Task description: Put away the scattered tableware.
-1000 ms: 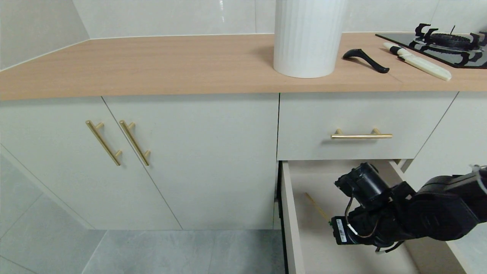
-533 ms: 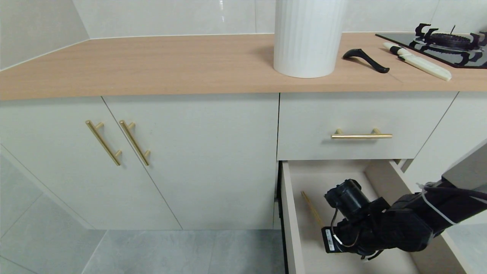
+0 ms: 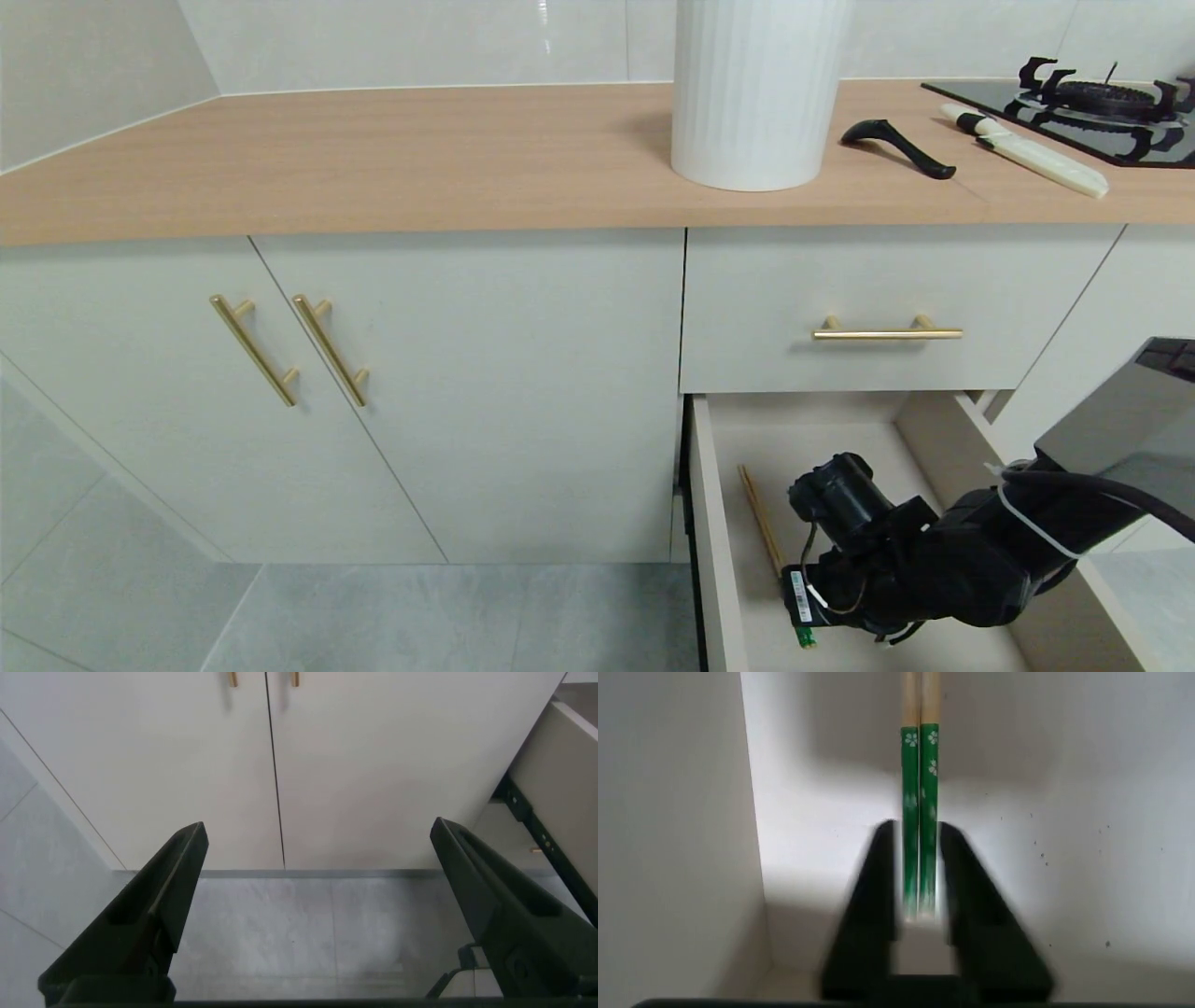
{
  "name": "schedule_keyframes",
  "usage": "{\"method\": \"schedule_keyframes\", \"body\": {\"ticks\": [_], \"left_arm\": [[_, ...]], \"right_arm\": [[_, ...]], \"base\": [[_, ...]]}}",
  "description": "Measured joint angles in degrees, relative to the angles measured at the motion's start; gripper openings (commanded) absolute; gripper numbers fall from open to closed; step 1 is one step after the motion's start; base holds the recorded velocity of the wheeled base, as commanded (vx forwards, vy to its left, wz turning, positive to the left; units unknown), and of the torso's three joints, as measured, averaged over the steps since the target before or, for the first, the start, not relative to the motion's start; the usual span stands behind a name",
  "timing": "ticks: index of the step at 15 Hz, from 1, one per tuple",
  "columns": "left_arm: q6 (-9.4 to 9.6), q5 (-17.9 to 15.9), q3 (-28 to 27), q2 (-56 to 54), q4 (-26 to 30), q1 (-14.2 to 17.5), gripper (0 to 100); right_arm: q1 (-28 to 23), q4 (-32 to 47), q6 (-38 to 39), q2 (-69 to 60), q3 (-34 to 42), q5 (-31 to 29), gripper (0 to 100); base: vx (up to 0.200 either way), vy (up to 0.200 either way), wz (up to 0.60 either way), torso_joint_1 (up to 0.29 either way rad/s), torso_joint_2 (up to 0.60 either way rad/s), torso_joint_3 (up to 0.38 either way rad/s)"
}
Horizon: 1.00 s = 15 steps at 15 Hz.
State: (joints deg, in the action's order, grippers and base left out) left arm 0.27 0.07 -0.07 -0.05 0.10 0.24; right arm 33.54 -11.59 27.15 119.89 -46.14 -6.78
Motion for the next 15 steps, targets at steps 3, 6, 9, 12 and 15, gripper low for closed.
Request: {"method": "schedule_keyframes", "body": {"ticks": [3, 6, 9, 12, 15], "left_arm": [[-0.02, 0.0, 0.0, 0.0, 0.0, 0.0, 100], [-0.02, 0.0, 0.0, 0.0, 0.0, 0.0, 100], [-0.05, 0.0, 0.0, 0.0, 0.0, 0.0, 100], [-0.02, 0.0, 0.0, 0.0, 0.0, 0.0, 100], [-0.02, 0.0, 0.0, 0.0, 0.0, 0.0, 100]], "right_arm": [[0.0, -0.1, 0.0, -0.2, 0.3, -0.2, 100], [-0.1, 0.2, -0.1, -2.9, 1.4, -0.6, 100], [-0.9, 7.1, -2.1, -11.7, 2.0, -0.6, 100], [-2.6, 29.3, -4.4, -25.6, -3.0, -0.3, 100], [-7.0, 40.5, -8.0, -37.3, -10.5, -0.1, 100]], "base": [[0.0, 0.0, 0.0, 0.0, 0.0, 0.0], [0.0, 0.0, 0.0, 0.0, 0.0, 0.0], [0.0, 0.0, 0.0, 0.0, 0.0, 0.0], [0.0, 0.0, 0.0, 0.0, 0.0, 0.0], [0.0, 0.0, 0.0, 0.0, 0.0, 0.0]]}}
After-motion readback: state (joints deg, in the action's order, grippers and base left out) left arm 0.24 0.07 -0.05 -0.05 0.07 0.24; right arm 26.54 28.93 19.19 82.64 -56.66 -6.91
